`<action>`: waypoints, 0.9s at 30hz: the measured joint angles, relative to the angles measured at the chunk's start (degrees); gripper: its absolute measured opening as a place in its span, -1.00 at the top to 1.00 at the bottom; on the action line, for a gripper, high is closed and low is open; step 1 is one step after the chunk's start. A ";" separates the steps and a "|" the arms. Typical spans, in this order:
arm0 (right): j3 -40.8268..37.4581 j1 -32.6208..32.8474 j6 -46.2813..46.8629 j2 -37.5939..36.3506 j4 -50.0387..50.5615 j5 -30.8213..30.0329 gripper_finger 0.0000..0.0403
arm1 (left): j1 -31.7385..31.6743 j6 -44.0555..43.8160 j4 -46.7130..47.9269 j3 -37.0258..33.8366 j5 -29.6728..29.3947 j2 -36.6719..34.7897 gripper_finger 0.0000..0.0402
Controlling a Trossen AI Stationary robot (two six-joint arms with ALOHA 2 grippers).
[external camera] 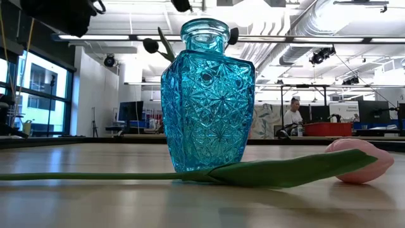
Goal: Sort flowers into vase by color
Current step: Put the top pink flower into the blue vase
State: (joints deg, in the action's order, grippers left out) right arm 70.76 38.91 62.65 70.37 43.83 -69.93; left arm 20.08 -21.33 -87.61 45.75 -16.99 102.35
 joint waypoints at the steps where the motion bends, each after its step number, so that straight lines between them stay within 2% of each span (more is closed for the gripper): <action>1: 0.00 -0.26 -0.96 0.00 -0.63 0.00 -0.58 | -0.17 0.01 0.19 0.05 0.00 0.45 1.00; 9: 0.00 -0.78 -6.25 0.00 -3.50 0.09 -0.58 | -0.06 0.43 2.16 1.01 1.67 5.21 1.00; 16: 0.00 -0.78 -7.67 0.00 -3.25 1.12 -0.58 | 1.40 3.63 7.21 0.93 1.81 5.10 0.90; 21: 0.00 -0.78 -7.67 0.02 -2.74 2.98 -0.58 | 2.39 4.50 20.04 0.93 3.09 1.53 0.66; 27: 0.00 -0.78 -7.68 0.02 -2.71 3.05 -0.58 | 2.90 8.54 39.22 0.93 3.41 -6.70 0.29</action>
State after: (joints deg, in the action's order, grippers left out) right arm 70.76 38.13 54.97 70.39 41.12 -66.88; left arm 22.98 -12.79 -48.39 46.68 -13.58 95.65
